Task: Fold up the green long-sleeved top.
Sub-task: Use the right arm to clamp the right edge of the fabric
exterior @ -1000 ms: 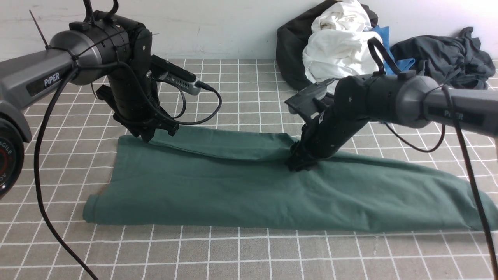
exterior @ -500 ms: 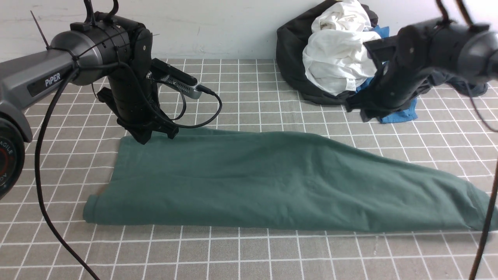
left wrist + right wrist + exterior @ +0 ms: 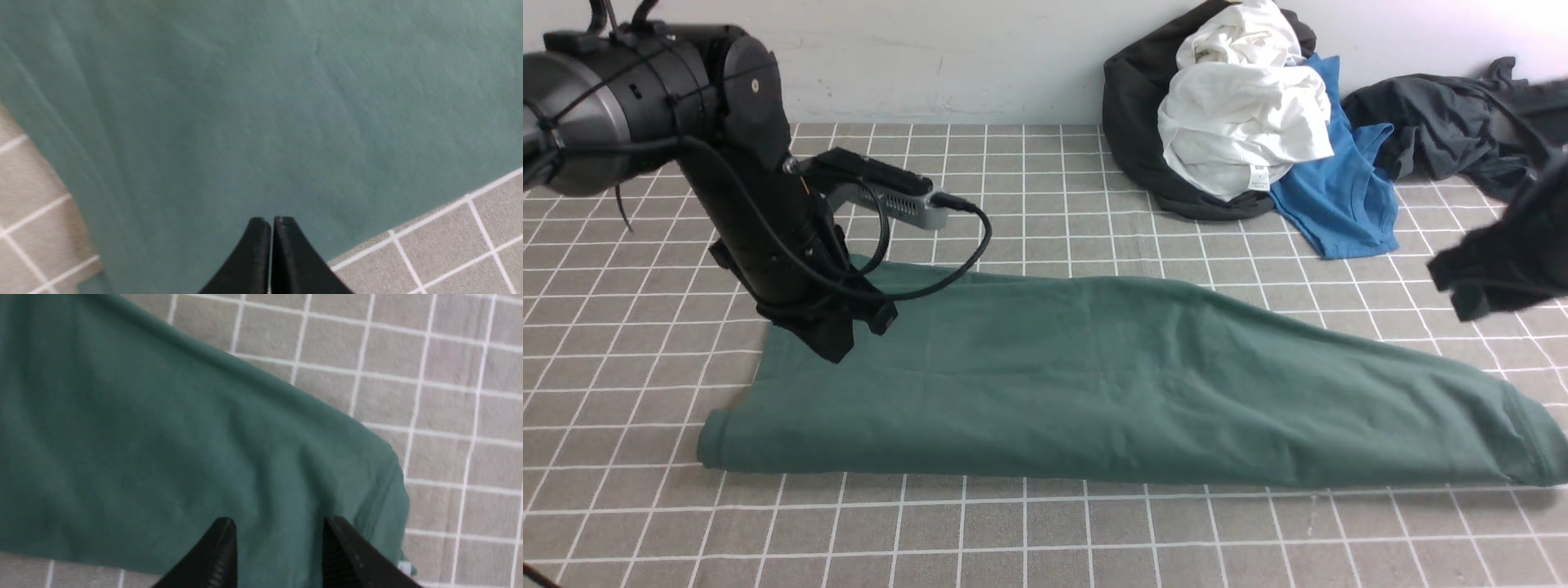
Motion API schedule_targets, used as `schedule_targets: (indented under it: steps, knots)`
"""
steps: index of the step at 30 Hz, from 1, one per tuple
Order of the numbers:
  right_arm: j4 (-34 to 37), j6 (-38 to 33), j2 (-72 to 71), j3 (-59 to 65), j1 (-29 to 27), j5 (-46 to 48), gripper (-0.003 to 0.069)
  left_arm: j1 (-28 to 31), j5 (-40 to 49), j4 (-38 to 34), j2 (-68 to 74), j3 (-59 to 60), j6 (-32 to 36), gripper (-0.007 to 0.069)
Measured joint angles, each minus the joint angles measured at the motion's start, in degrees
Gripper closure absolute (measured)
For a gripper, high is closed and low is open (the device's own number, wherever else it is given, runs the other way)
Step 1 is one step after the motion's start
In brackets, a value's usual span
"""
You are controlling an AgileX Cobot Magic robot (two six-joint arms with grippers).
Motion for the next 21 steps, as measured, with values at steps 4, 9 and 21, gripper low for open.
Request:
schedule_targets:
  steps: [4, 9, 21]
  knots:
    - [-0.4, 2.8, -0.1, 7.5, -7.8, -5.4, 0.0341, 0.0, -3.4, -0.7, 0.2, 3.6, 0.1, 0.0631]
    - [0.2, 3.6, 5.3, 8.6, -12.8, -6.9, 0.0241, 0.0, -5.1, -0.9, 0.5, 4.1, 0.2, 0.0631]
    - [5.1, 2.1, 17.7, 8.5, -13.9, -12.5, 0.0095, 0.0, -5.8, -1.2, 0.5, 4.1, 2.1, 0.0631]
